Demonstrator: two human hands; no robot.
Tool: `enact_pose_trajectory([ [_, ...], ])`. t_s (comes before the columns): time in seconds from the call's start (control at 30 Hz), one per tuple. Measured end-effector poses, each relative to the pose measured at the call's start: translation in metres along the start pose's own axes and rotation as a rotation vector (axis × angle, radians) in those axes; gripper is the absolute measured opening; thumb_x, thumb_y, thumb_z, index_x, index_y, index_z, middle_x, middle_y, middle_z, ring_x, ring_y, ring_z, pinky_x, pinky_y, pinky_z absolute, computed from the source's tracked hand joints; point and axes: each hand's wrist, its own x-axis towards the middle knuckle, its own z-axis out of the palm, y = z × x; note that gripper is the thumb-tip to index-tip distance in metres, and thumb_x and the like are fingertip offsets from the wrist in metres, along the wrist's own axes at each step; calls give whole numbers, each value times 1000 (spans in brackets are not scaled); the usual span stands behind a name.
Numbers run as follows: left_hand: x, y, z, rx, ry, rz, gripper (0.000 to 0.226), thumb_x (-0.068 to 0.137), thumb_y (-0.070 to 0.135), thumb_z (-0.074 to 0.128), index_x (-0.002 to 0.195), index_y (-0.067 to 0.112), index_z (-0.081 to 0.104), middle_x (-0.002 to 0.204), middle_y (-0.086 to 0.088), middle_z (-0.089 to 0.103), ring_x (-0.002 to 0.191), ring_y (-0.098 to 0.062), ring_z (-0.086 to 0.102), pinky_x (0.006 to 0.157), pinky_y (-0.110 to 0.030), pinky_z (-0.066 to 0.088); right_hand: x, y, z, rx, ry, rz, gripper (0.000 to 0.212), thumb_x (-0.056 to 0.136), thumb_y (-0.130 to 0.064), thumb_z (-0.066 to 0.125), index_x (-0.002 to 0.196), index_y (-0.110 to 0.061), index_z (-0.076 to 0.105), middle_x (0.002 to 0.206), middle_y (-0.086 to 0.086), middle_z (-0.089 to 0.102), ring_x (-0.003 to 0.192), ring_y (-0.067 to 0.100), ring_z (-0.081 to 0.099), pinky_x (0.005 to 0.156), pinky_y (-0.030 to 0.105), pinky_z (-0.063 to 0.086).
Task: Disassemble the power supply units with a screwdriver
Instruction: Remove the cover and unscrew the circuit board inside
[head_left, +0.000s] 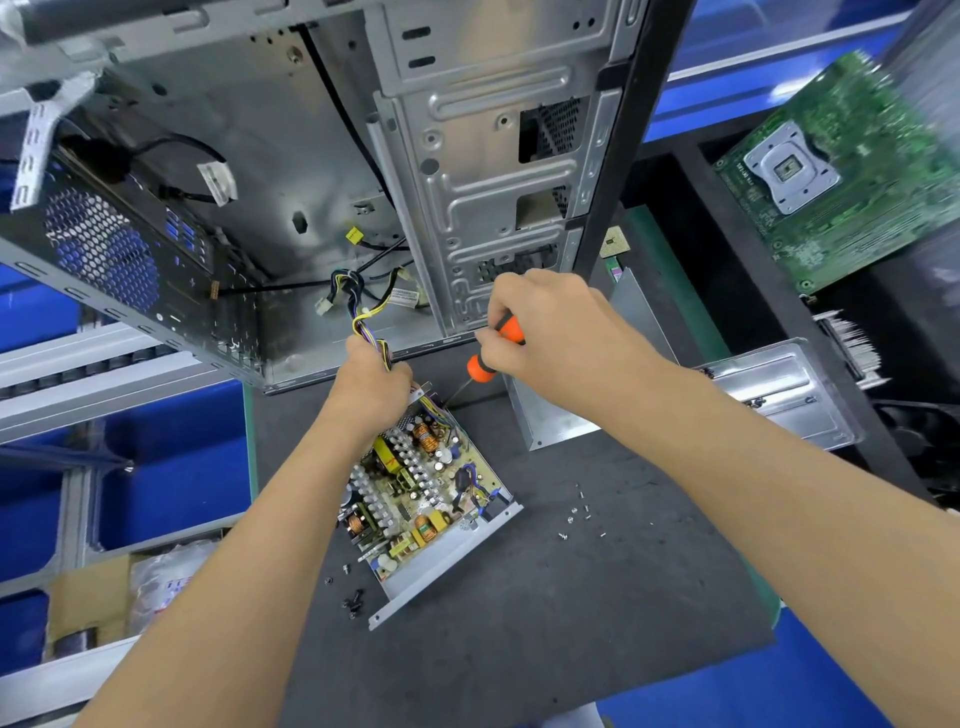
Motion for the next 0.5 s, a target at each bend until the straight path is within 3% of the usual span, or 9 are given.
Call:
enact_pose_trajectory([
  [0.13, 0, 1, 0, 1, 5, -20, 20, 97, 21, 53, 103, 13, 36, 84, -4, 46, 72, -22, 44, 73, -40, 42, 0, 0, 1, 6, -8, 3, 19, 91, -33, 60, 94, -15, 59, 92, 4, 57, 84, 26, 55, 75, 34, 43],
  [0.5, -1, 0, 0, 6, 18, -8, 20, 97, 23, 53, 98, 15, 35, 80, -3, 42, 69, -21, 41, 65, -37, 38, 2, -1, -1, -3, -26, -28, 17, 92, -32, 59, 89, -16, 56, 93, 6, 57, 82, 28, 56, 78, 38, 47],
])
